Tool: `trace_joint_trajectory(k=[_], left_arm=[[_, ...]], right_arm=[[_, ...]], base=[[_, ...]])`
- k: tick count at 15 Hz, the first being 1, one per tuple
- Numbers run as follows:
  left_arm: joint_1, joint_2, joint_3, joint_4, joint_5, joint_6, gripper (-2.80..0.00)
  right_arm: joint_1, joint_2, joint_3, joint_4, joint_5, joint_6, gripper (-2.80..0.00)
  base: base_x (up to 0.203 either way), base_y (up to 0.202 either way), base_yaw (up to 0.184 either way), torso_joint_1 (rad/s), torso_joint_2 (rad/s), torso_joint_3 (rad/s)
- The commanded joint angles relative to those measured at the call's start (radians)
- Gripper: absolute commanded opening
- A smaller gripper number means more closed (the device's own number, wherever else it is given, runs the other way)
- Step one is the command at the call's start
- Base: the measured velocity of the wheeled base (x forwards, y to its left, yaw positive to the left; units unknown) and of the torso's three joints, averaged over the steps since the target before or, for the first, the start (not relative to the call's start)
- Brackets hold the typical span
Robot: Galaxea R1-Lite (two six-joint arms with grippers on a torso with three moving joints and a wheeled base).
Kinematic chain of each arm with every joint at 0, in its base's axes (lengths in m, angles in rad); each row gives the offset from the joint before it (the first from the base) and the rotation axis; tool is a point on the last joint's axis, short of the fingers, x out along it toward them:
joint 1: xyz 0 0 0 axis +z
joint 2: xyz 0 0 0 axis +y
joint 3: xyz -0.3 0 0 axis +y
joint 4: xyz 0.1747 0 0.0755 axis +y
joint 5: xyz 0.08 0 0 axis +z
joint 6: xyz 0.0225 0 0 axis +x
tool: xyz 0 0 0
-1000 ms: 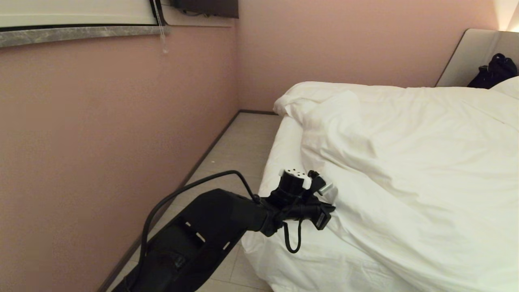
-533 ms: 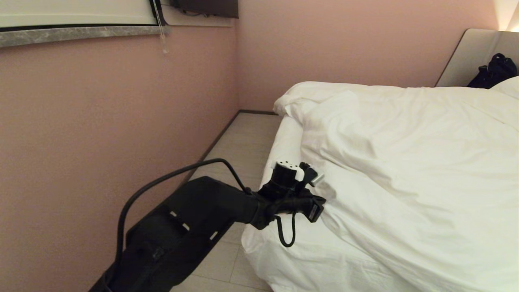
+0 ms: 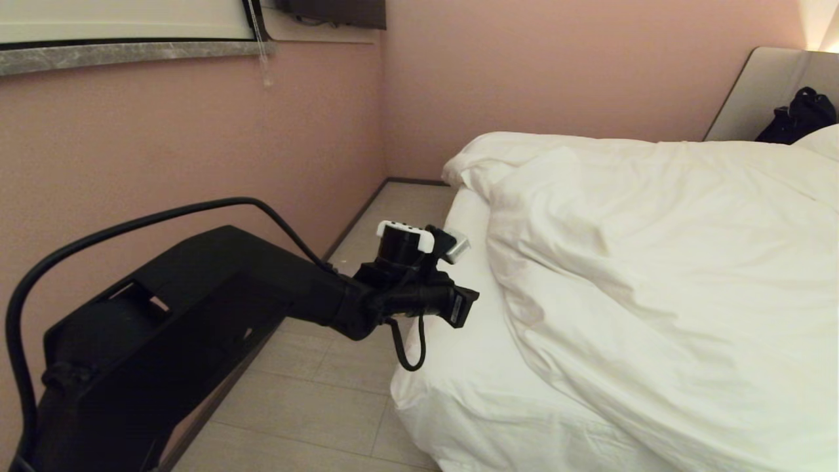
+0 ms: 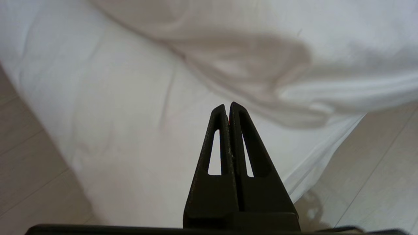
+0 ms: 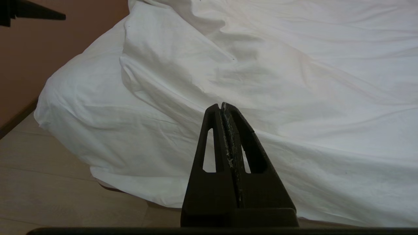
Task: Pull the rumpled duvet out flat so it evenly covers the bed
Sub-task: Flatten the corners of the folded blanket
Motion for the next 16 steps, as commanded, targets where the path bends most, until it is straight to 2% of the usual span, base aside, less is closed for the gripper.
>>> trace_joint_trajectory(k=[1,3,8,9,16], left_arm=[[0.007,-0.007,-0.036,0.000,0.001,-0.034,-2.80],[0.001,0.015,-0.104,0.029,0.005,-0.060,-2.80],[-0.049,0.151,-0.284,0.105,0.021,-0.059,-2.80],[-0.059,0.171,-0.305,0.107,0.022,-0.058,0.00],[-0.095,0.280,-0.432,0.105,0.014,-0.049,0.00]], right_arm=[[0.001,0.000,0.000,0.000,0.000,-0.001,-2.80],[0.001,0.000,0.000,0.000,0.000,-0.001,-2.80],[0.001,0.000,0.000,0.000,0.000,-0.001,-2.80],[-0.001,0.000,0.000,0.000,0.000,-0.001,-2.80],[0.001,0.000,0.000,0.000,0.000,-0.001,-2.80]], base=[[0.000,0.000,0.000,0.000,0.00,0.000],[0.000,0.000,0.000,0.000,0.00,0.000],[0.000,0.000,0.000,0.000,0.00,0.000],[0.000,0.000,0.000,0.000,0.00,0.000],[0.000,0.000,0.000,0.000,0.00,0.000]])
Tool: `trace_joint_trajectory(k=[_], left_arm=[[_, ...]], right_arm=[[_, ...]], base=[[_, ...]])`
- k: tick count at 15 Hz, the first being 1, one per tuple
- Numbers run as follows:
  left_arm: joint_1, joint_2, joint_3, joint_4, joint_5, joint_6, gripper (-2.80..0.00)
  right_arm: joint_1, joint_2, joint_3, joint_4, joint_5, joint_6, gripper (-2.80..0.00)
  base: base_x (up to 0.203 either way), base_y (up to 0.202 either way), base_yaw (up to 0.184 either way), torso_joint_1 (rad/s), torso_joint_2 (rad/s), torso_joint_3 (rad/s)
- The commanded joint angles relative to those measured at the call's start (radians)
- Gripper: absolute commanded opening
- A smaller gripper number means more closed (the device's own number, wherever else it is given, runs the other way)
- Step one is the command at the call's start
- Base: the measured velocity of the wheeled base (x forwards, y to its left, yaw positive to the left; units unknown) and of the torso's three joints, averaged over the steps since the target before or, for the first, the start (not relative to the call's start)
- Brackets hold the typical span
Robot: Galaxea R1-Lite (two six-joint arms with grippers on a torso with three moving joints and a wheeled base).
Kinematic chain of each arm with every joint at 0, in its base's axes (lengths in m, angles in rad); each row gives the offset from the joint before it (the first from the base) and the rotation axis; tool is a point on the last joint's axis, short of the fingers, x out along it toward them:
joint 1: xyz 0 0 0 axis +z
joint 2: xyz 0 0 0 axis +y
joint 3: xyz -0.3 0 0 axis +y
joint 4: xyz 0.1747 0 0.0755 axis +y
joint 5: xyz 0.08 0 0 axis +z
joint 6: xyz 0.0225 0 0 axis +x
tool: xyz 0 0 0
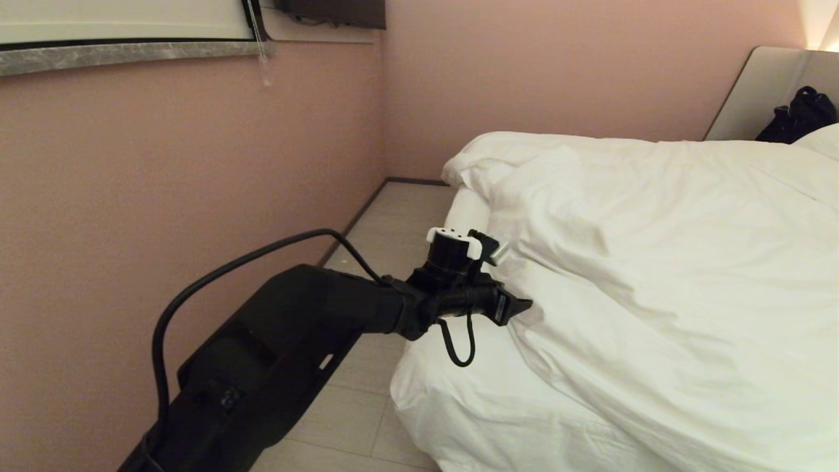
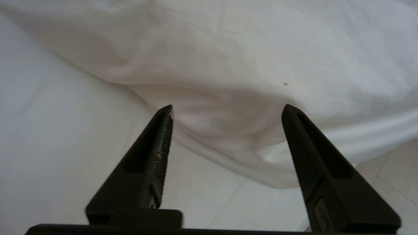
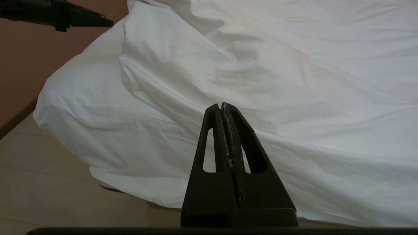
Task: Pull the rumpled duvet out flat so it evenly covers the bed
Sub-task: Flatten the corners of the folded blanket
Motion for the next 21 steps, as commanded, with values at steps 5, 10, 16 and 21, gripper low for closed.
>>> trace_joint_trajectory(k=[5,10,16,21], left_arm=[[-0.053,0.078,-0.021,-0.013,-0.008,0.003,0.00],[-0.064,0.106,-0.022,-0.028,-0.036,0.045,0.00],[-0.073,0.142,-0.024,-0.049,-0.067,0.085,0.00],[-0.055,0.136,-0.027,0.030,-0.056,0.056,0.00]], right_arm=[[0.001,0.000,0.000,0.000,0.000,0.000,-2.80],[-0.001,0.000,0.000,0.000,0.000,0.000,-2.80],[0.000,0.000,0.000,0.000,0.000,0.000,-2.80],[0.000,0.001,0.000,0.000,0.000,0.000,-2.80]], base=[[0.000,0.000,0.000,0.000,0.00,0.000],[0.000,0.000,0.000,0.000,0.00,0.000],[0.000,0.000,0.000,0.000,0.00,0.000],[0.000,0.000,0.000,0.000,0.00,0.000]])
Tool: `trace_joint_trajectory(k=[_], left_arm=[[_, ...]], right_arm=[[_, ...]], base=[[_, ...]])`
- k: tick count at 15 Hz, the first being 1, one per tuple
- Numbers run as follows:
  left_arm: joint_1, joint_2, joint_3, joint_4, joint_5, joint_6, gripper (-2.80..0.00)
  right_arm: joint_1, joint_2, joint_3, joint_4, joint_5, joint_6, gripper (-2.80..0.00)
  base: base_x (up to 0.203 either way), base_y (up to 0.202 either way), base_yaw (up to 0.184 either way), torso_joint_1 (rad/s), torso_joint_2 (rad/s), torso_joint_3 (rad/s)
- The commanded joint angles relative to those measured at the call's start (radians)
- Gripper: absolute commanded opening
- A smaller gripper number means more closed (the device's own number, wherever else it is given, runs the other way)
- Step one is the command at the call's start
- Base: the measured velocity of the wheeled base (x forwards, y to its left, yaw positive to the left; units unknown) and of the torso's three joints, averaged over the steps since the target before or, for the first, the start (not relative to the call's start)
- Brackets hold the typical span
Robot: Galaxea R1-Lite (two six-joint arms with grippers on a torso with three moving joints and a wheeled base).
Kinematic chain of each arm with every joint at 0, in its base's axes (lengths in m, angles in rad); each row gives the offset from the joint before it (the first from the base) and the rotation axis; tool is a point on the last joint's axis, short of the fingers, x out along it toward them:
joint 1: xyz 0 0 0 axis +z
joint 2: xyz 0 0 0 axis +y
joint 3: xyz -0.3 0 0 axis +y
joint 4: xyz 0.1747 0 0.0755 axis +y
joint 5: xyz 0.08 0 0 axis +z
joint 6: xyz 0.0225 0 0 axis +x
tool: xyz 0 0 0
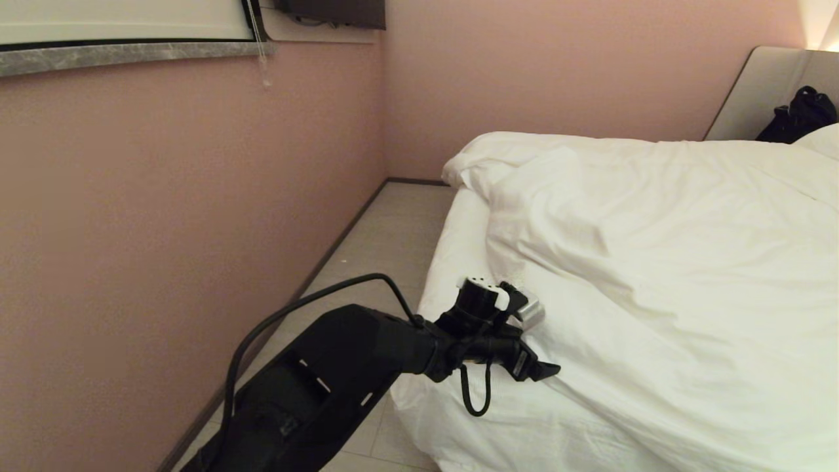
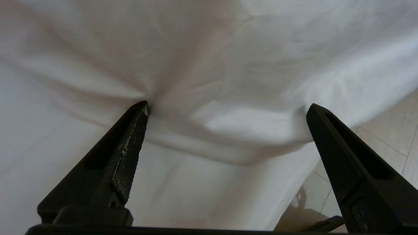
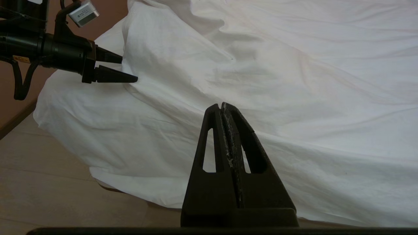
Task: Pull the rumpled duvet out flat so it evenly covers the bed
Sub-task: Flatten the corners of the folded blanket
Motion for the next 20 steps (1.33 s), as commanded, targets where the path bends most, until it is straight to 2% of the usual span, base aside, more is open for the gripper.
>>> trace_joint_trajectory(k=[1,9,10,16,20], left_arm=[[0.014,0.003,-0.002,0.001,-0.001,-0.002,0.00],[0.016,0.007,-0.004,0.037,-0.055,-0.002,0.00],[0.015,0.008,-0.004,0.034,-0.054,-0.001,-2.80],[-0.006,0.010,-0.002,-0.003,-0.055,0.034,-2.80],[-0.027,0.007,-0.002,-0.015,-0.055,0.035,-2.80]], right_arm=[[-0.001,0.000,0.000,0.000,0.000,0.000,-2.80],[0.001,0.000,0.000,0.000,0.000,0.000,-2.80],[0.001,0.000,0.000,0.000,0.000,0.000,-2.80],[0.001,0.001,0.000,0.000,0.000,0.000,-2.80],[0.000,0.001,0.000,0.000,0.000,0.000,-2.80]], base=[[0.000,0.000,0.000,0.000,0.00,0.000],[0.000,0.000,0.000,0.000,0.00,0.000],[0.000,0.000,0.000,0.000,0.00,0.000],[0.000,0.000,0.000,0.000,0.00,0.000],[0.000,0.000,0.000,0.000,0.00,0.000]])
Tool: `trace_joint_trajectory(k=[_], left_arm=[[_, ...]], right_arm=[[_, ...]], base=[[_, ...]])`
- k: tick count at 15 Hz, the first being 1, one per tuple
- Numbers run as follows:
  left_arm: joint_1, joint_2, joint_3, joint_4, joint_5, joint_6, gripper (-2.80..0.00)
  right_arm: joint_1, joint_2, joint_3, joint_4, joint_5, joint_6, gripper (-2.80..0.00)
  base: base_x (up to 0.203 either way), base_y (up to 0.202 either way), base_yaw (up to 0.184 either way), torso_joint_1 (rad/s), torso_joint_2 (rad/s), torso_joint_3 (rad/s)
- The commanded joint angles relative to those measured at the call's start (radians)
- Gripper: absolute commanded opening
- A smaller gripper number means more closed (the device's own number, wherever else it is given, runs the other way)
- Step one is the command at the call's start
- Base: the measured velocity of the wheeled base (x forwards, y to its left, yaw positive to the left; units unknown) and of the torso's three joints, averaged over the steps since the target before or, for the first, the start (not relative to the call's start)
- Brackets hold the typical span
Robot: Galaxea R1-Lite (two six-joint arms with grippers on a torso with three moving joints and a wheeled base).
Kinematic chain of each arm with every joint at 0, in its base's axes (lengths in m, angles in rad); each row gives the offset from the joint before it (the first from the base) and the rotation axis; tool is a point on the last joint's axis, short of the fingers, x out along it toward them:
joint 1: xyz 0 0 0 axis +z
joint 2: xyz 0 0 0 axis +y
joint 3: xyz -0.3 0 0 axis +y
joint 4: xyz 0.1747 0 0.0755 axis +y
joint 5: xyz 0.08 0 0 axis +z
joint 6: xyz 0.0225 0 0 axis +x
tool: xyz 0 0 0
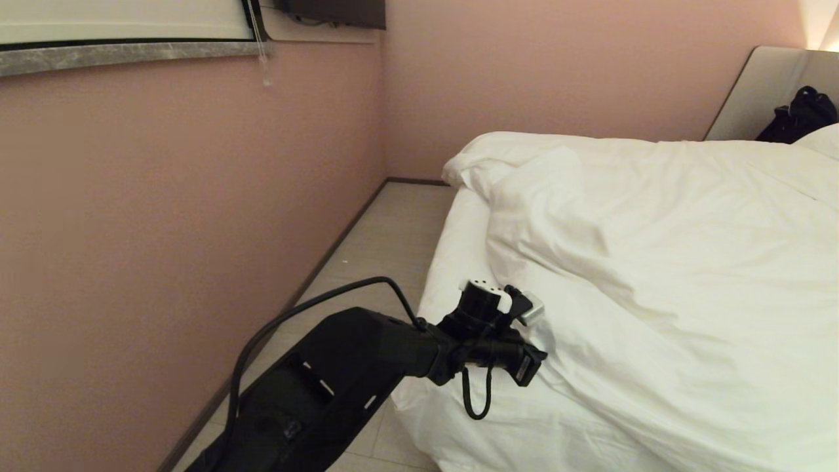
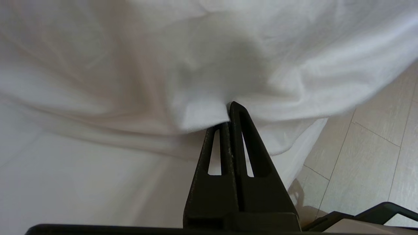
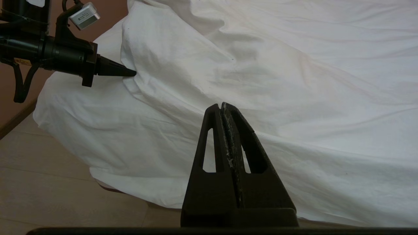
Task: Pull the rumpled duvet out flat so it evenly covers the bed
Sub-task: Flatten the corners of the folded blanket
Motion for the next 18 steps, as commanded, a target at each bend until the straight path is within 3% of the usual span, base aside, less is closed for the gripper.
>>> trace_joint_trajectory(k=[1,5,10,13,18], left_arm=[[-0.006,-0.002,0.000,-0.004,-0.002,0.001,-2.80],[-0.004,-0.031,0.008,-0.005,0.005,-0.023,-2.80],[0.046,-0.213,0.053,0.011,0.022,-0.209,-2.80],[0.140,-0.409,0.227,0.012,0.057,-0.284,-2.80],[0.351,-0.785,0.621,0.003,0.062,-0.352,-2.80]], right_arm=[[0.001,0.000,0.000,0.000,0.000,0.000,-2.80],[0.001,0.000,0.000,0.000,0.000,0.000,-2.80],[0.001,0.000,0.000,0.000,0.000,0.000,-2.80],[0.001,0.001,0.000,0.000,0.000,0.000,-2.80],[-0.001,0.002,0.000,0.004,0.000,-0.016,-2.80]], base=[[0.000,0.000,0.000,0.000,0.00,0.000],[0.000,0.000,0.000,0.000,0.00,0.000],[0.000,0.000,0.000,0.000,0.00,0.000],[0.000,0.000,0.000,0.000,0.00,0.000],[0.000,0.000,0.000,0.000,0.00,0.000]])
